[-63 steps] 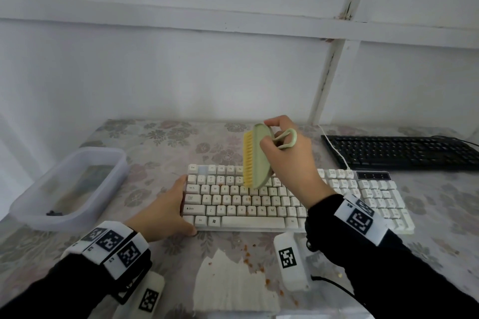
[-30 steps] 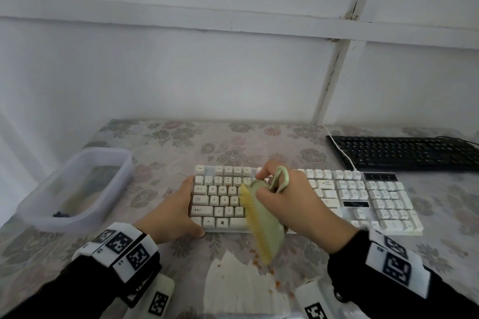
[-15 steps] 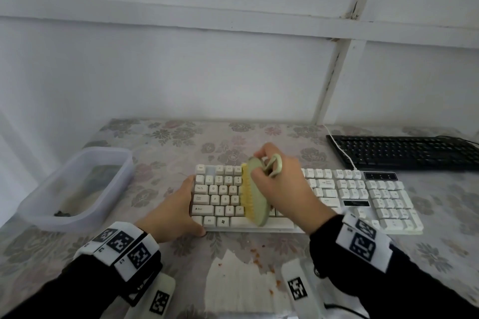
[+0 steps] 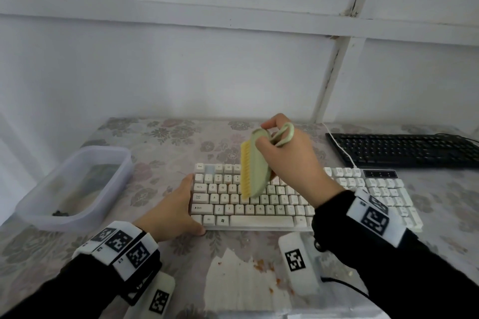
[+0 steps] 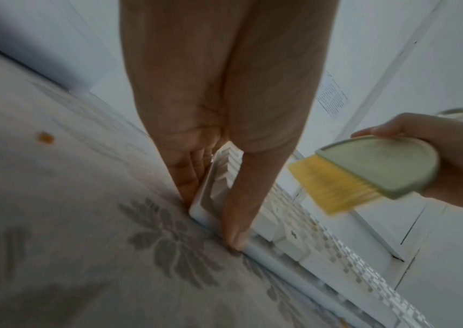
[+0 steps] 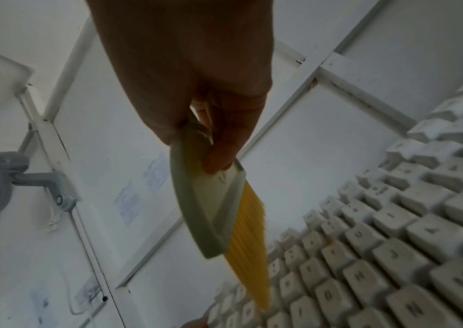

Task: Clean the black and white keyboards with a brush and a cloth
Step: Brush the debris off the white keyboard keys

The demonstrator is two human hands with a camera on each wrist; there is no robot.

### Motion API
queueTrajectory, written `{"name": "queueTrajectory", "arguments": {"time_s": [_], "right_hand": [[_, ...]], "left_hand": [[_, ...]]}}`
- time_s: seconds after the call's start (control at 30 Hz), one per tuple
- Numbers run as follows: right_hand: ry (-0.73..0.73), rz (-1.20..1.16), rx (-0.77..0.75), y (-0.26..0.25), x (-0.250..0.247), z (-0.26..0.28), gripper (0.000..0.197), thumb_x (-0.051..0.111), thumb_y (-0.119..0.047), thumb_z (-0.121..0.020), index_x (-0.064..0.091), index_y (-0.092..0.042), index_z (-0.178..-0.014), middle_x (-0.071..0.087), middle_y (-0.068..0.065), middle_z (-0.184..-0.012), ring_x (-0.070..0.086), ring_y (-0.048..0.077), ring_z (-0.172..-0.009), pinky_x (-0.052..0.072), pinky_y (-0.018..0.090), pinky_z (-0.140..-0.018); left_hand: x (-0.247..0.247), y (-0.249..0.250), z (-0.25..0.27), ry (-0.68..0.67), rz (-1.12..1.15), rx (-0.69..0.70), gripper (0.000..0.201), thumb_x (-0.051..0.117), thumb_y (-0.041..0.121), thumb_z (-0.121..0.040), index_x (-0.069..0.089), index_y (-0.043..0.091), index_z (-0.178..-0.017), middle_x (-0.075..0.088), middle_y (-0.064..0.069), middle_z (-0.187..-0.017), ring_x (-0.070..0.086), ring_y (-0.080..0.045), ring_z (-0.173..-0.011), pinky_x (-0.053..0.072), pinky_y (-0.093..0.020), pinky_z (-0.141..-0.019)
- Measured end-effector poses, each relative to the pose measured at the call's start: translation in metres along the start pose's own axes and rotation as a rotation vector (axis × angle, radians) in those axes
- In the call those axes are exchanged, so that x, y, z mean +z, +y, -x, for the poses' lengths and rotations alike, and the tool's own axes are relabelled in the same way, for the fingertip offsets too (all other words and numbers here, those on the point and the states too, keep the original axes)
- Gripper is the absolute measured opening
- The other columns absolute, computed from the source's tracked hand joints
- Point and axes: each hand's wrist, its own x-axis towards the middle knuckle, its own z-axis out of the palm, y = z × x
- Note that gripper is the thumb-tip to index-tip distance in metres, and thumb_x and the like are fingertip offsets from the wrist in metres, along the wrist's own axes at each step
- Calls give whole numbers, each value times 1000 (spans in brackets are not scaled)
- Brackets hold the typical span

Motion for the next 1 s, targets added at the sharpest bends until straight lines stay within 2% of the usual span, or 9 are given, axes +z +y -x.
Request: {"name": "queueTrajectory", "arguments": {"time_s": [0.03, 0.07, 0.13, 0.2, 0.43, 0.6, 0.7, 0.87, 1.0], "right_hand": [[2, 9, -9, 1, 4, -3, 12, 53, -16, -89, 52, -14, -101, 63, 9, -78, 65, 21, -63, 53, 33, -42], [-7, 17, -21, 3, 9, -5, 12, 52, -15, -89, 52, -14, -101, 61, 7, -73, 62, 23, -60, 50, 30, -44], [-40, 42, -33, 9, 16, -5, 13, 50, -13, -90, 52, -15, -103, 54, 0, -64, 50, 12, -49, 38, 17, -38], [-77, 56, -27, 14, 22, 2, 14, 49, -12, -90, 53, -13, -103, 50, -4, -59, 40, 4, -43, 31, 12, -37], [-278, 91, 0, 17, 14, 35, 8, 52, -12, -89, 57, -14, -94, 46, -5, -56, 36, 4, -38, 30, 15, -38], [-101, -13, -12, 0, 2, 11, 8, 54, -11, -89, 58, -10, -95, 50, -3, -60, 43, -2, -36, 31, 10, -33], [-28, 7, -50, 0, 13, -4, 10, 51, -14, -90, 55, -14, -99, 49, -4, -61, 44, 3, -44, 32, 12, -37], [-114, 74, -18, 14, 27, 5, 9, 50, -14, -91, 53, -15, -99, 54, 1, -62, 43, 9, -47, 33, 15, -38], [-206, 68, -13, 20, 25, 33, 6, 50, -12, -90, 55, -12, -93, 45, -6, -54, 36, 5, -38, 31, 16, -37]], "left_hand": [[0, 0, 0, -1, 7, 0, 113, 81, 18, -50, 18, 37, -141, 56, 12, -124, 57, -10, -113, 49, -39, -98], [0, 0, 0, -1, 18, 0, 113, 81, 19, -49, 18, 38, -141, 56, 11, -124, 57, -11, -113, 49, -40, -98], [0, -1, 0, -1, 30, 2, 114, 81, 19, -48, 18, 37, -141, 57, 11, -124, 58, -11, -113, 50, -40, -97], [0, -1, 0, 5, 23, 0, 113, 80, 17, -49, 18, 35, -142, 57, 11, -124, 57, -11, -113, 50, -40, -97], [1, 0, -1, 9, 16, 0, 110, 82, 12, -53, 19, 36, -140, 57, 12, -123, 58, -10, -112, 50, -39, -96], [1, 2, 0, 11, -1, -1, 111, 81, 8, -58, 16, 34, -144, 56, 10, -123, 57, -10, -111, 50, -37, -96], [1, 3, 1, 15, -6, -6, 112, 81, 7, -60, 13, 34, -144, 56, 9, -123, 57, -11, -111, 50, -36, -97], [1, 2, 1, 20, -6, -1, 112, 82, 5, -59, 15, 31, -145, 54, 10, -125, 55, -10, -113, 49, -35, -98], [1, 3, 0, 25, -9, 10, 109, 81, 5, -59, 16, 35, -141, 54, 10, -124, 55, -10, -113, 48, -33, -98]]}}
